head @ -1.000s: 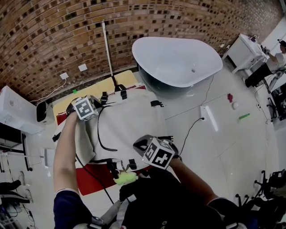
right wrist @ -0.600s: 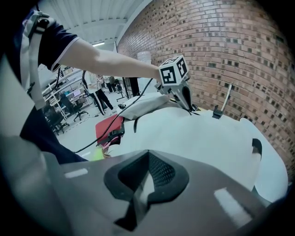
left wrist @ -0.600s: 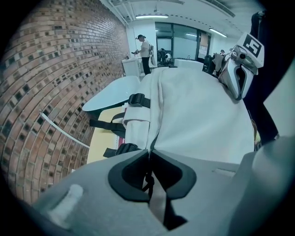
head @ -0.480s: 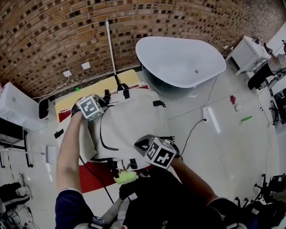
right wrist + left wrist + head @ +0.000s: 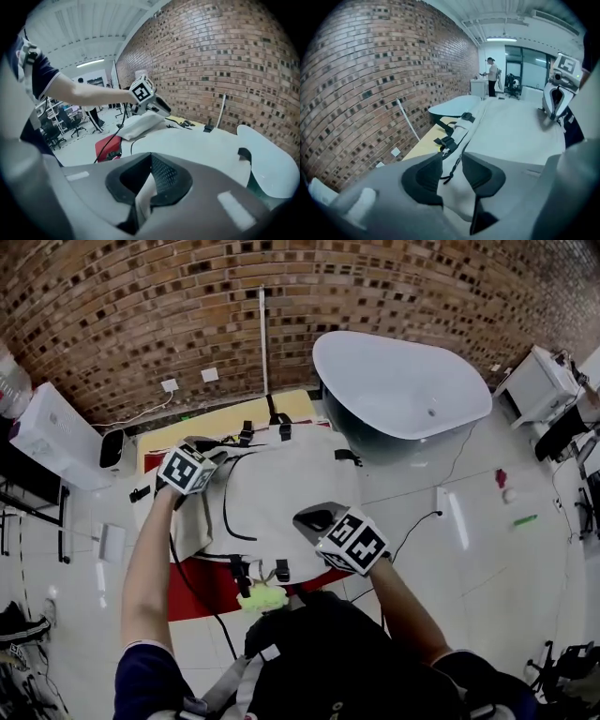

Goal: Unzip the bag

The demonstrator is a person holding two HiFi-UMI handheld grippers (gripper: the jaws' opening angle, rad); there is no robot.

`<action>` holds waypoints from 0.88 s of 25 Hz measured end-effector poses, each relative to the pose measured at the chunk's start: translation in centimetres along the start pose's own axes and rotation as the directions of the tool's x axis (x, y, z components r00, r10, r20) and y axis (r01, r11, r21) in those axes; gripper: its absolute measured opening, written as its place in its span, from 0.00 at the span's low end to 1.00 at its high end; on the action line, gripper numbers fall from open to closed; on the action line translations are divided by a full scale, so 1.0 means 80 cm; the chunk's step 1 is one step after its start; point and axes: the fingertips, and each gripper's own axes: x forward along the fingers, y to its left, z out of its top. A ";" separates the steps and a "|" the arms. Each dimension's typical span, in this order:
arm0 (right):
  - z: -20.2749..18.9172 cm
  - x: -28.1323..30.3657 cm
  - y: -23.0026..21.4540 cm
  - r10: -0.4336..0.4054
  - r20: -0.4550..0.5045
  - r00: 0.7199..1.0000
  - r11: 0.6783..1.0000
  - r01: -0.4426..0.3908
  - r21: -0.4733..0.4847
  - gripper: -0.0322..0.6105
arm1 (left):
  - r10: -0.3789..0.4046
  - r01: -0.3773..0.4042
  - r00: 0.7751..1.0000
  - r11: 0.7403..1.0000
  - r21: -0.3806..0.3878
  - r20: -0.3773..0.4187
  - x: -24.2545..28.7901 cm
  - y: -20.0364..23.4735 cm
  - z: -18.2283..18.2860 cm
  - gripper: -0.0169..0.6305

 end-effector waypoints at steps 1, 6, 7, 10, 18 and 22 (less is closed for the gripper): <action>0.007 -0.003 -0.006 -0.008 0.028 1.000 1.000 0.008 0.000 0.05 | 0.011 -0.010 0.999 0.999 -0.032 0.037 -0.013 -0.006 0.004 0.23; 0.053 -0.025 -0.026 -0.031 0.190 0.981 1.000 0.029 0.012 0.05 | 0.057 -0.016 0.977 0.981 -0.194 0.206 -0.072 -0.050 0.031 0.15; 0.065 -0.028 -0.027 -0.031 0.226 0.974 1.000 0.030 0.008 0.05 | 0.084 -0.031 0.968 0.975 -0.220 0.236 -0.085 -0.057 0.036 0.08; 0.096 -0.032 -0.024 -0.017 0.321 0.947 1.000 0.023 -0.014 0.05 | 0.167 -0.084 0.942 0.957 -0.278 0.290 -0.116 -0.075 0.041 0.03; 0.150 -0.030 -0.012 0.000 0.479 0.878 0.999 0.016 -0.029 0.05 | 0.339 -0.135 0.853 0.878 -0.458 0.397 -0.187 -0.115 0.035 0.03; 0.171 -0.030 -0.005 0.027 0.527 0.849 0.998 0.004 -0.058 0.05 | 0.400 -0.141 0.810 0.842 -0.521 0.428 -0.214 -0.131 0.033 0.03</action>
